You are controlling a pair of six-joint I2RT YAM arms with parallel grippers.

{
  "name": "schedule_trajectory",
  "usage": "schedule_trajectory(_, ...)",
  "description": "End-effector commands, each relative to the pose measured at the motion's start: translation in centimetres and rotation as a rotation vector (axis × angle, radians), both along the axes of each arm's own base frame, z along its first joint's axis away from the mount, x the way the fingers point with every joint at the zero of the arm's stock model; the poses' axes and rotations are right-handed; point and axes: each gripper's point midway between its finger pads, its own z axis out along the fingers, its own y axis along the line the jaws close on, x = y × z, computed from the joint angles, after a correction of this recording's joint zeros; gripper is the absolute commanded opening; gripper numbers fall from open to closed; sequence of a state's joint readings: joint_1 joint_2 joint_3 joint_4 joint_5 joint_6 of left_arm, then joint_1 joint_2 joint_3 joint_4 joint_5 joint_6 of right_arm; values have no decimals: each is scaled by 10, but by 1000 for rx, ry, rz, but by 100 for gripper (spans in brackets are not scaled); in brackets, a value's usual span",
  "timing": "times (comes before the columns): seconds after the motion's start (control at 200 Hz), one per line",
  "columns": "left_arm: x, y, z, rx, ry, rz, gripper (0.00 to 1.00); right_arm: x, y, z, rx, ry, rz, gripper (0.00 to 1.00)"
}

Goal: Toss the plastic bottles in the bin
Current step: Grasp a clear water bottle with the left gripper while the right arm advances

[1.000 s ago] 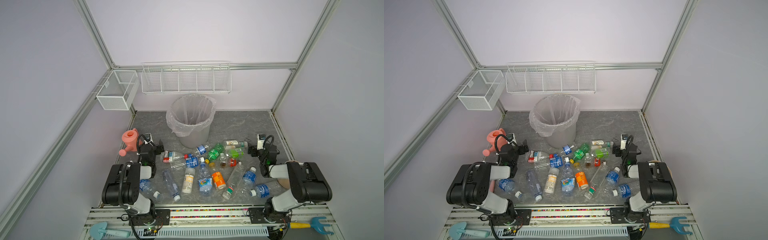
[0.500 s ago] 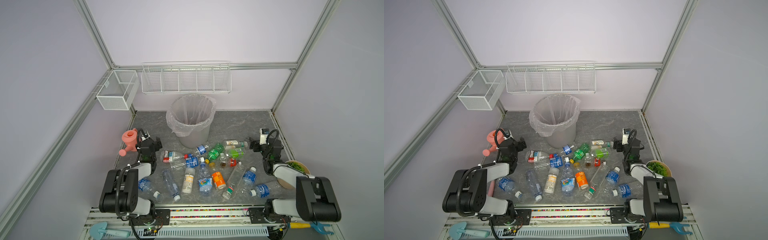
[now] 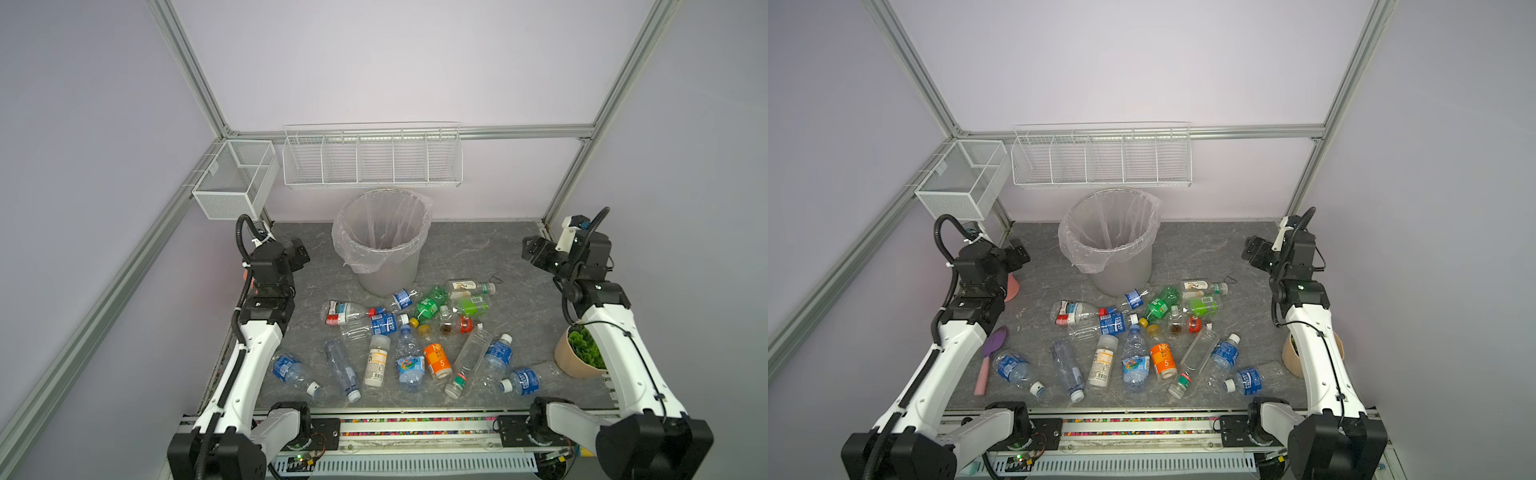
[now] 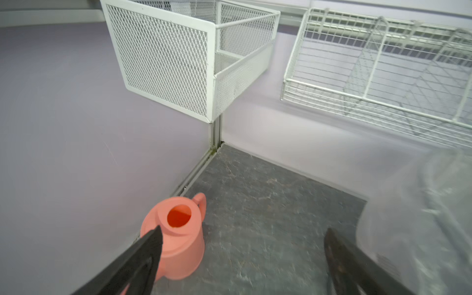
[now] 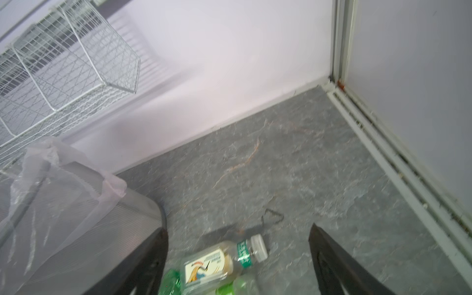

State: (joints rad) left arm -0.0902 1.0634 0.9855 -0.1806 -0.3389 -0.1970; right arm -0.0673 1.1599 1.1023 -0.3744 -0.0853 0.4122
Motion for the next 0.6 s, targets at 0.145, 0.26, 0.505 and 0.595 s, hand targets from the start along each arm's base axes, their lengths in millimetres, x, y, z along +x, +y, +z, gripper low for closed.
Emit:
schedule_trajectory(0.145,-73,-68,-40,-250,360,-174,92,-53,31,-16,105,174,78,89)
schedule_trajectory(0.26,-111,-73,-63,-408,427,-156,82,-64,46,-10,139,176,144,90)
schedule_trajectory(0.505,-171,-71,-91,-548,512,-95,74,-78,62,-11,149,175,181,92)
schedule_trajectory(0.595,-181,-80,-115,-568,597,-103,72,-78,66,-16,162,190,184,92)
